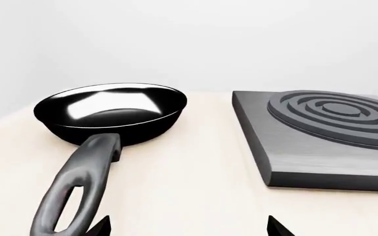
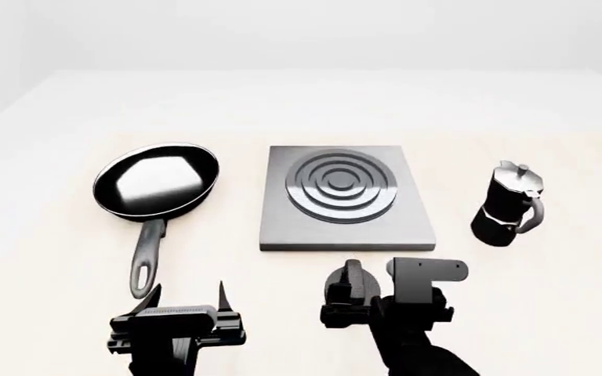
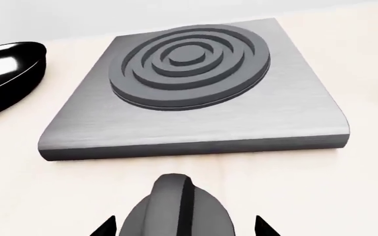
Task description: Turn on the stove and put the frying pan on it.
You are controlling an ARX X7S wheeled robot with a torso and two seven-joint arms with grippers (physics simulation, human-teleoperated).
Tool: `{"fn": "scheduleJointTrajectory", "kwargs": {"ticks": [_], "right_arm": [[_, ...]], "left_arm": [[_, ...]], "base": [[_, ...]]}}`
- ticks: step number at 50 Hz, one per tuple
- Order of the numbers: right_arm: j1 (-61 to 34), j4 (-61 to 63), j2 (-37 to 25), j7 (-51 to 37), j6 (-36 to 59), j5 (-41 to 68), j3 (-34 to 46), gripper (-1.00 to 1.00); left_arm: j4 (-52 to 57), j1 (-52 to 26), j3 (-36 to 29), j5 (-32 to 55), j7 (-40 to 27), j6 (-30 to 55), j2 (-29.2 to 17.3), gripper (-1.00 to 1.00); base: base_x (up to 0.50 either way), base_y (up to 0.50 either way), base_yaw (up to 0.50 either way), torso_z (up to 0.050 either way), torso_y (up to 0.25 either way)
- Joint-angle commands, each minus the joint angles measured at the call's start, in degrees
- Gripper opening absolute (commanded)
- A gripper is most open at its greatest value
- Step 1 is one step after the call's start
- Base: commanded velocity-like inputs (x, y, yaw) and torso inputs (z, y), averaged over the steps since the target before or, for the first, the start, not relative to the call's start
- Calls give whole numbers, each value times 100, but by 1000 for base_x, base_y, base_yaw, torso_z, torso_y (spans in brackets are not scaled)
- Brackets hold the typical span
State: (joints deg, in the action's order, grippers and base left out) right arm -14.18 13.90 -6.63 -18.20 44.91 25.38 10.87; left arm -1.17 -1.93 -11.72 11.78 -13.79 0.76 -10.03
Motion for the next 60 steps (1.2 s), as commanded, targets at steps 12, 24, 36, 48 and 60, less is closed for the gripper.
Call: {"fn": "scheduleJointTrajectory", "kwargs": {"ticks": [12,24,36,48,60], "right_arm": [[-301,-367,2,-342,732,152,204,100],[-426,-582,-12,-290,805,173,442,100],[-423,-604,-25,-356,850,253,460,100],[-141,-9,-43,-979,967,179,303,100],[42,144,-202,-1290,913,121,52,100]], "left_arm": [[-5,-10,-72,38,-65,-22,-58,100],[-22,-25,-105,62,-96,-35,-83,100],[17,-10,-144,73,-144,-24,-112,100],[14,-11,-166,115,-172,-35,-132,100],[3,-30,-198,143,-195,-35,-154,100]], "base": [[0,0,0,0,0],[0,0,0,0,0],[0,0,0,0,0],[0,0,0,0,0],[0,0,0,0,0]]}}
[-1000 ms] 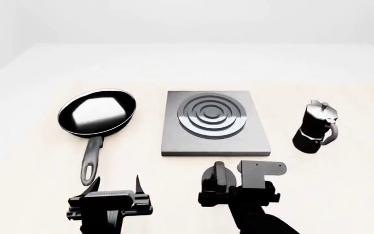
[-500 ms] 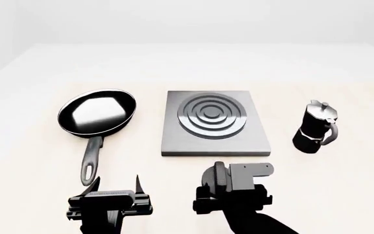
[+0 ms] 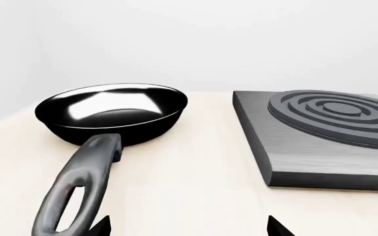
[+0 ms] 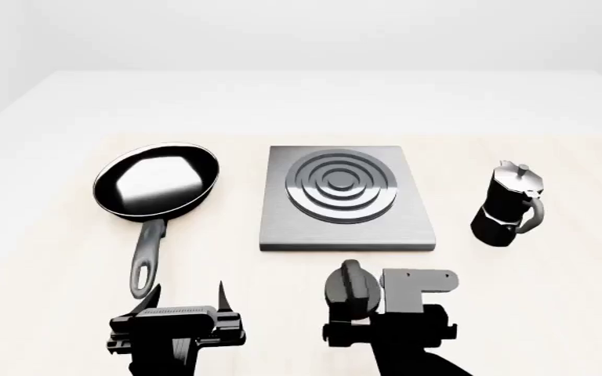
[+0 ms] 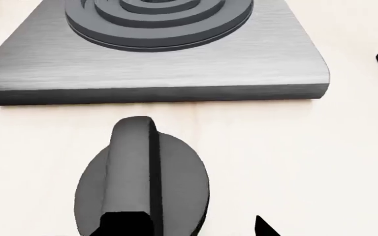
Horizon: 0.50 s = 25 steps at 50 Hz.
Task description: Turn on the stove and put the frying pan on it.
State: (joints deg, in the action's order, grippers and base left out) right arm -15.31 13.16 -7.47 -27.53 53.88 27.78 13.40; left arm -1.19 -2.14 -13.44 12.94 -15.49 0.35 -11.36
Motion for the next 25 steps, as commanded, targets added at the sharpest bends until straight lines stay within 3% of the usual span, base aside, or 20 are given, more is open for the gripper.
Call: {"fn": "scheduleJointTrajectory", "kwargs": {"ticks": [1,17,25], "right_arm": [[163,223,-125,-373,16,-115,-220,100],[278,144,-280,-951,-205,-521,-384,100],[487,327,-290,-1059,-965,-659,-622,100]], "left_arm": [[13,-4,-29,30,-29,8,-23,100],[11,-19,-75,59,-58,4,-56,100],[-43,-25,-92,71,-62,-50,-65,100]], "base": [[0,0,0,0,0],[0,0,0,0,0],[0,0,0,0,0]]}}
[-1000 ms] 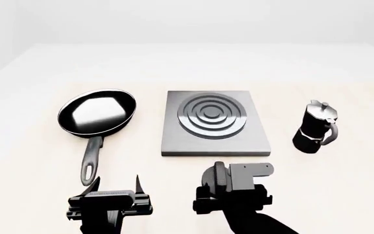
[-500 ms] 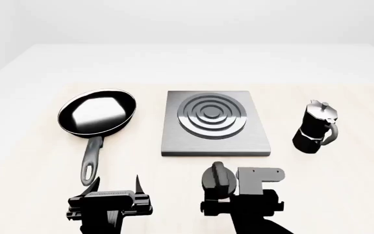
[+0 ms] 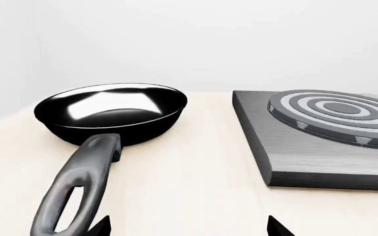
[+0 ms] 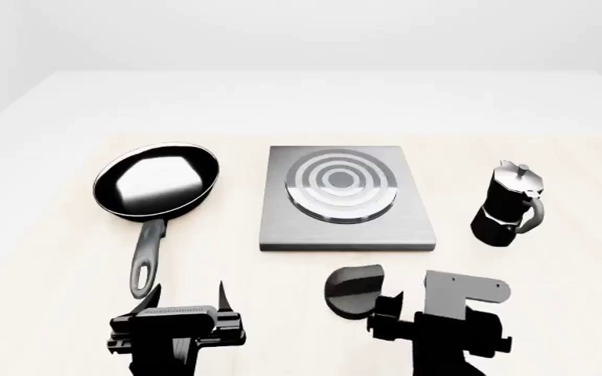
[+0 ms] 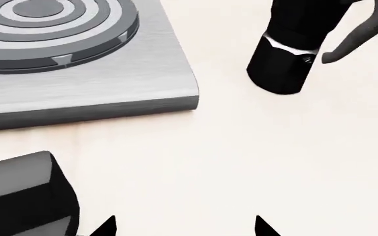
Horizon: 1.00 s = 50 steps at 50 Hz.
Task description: Turn on the stove and put the frying pan on it.
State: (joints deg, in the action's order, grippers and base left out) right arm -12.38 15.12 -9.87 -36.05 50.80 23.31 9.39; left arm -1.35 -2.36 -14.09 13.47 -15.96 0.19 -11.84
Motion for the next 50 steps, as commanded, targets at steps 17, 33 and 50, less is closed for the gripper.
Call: {"fn": "scheduleJointTrajectory", "kwargs": {"ticks": [17,33,50], "right_arm": [[623,-1548,-128,255,-3985,-1111,-65,100],[667,-2195,-65,533,-5114,-1029,-97,100],[571,-2219,-84,503,-4865,-988,11,100]], "left_arm": [[-20,-9,-51,73,-41,-57,-48,100],[106,17,-31,175,-116,20,-90,100],[635,-328,1,452,-241,1019,-318,100]], "base": [[0,0,0,0,0],[0,0,0,0,0],[0,0,0,0,0]]}}
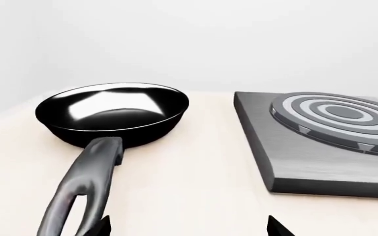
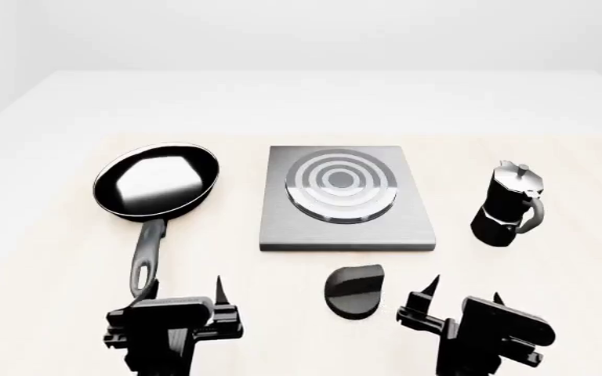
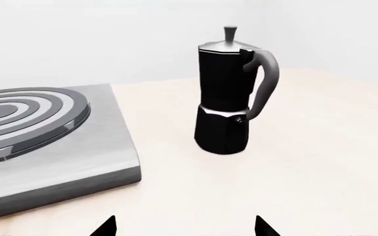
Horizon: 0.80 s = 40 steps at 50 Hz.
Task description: Turn on the stove and put the frying pan on it.
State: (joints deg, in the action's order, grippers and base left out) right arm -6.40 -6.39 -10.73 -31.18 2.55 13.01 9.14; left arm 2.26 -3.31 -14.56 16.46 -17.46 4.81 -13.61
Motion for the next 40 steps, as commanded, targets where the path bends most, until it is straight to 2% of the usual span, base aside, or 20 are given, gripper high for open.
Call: {"fn": "scheduleJointTrajectory", "kwargs": {"ticks": [1,11,17,28,32,40], "right_arm": [[-26,-66,0,10,-45,39,38,100],[-52,-112,-32,-1,-37,19,92,100],[-64,-120,-45,-12,-14,18,113,100],[-88,-149,-62,-31,10,22,158,100],[-85,-144,-67,-40,6,30,167,100],[-62,-101,-82,-67,9,43,184,100]], "left_arm": [[322,-265,49,155,-110,623,-163,100],[949,-751,147,370,-235,1509,-439,100],[822,-1477,139,567,-147,2312,-594,100],[-116,-2410,117,632,71,2815,-678,100],[-428,-2705,287,917,294,2955,-657,100],[-1208,-3298,12,567,317,3043,-698,100]], "base": [[0,0,0,0,0],[0,0,0,0,0],[0,0,0,0,0],[0,0,0,0,0],[0,0,0,0,0],[0,0,0,0,0]]}}
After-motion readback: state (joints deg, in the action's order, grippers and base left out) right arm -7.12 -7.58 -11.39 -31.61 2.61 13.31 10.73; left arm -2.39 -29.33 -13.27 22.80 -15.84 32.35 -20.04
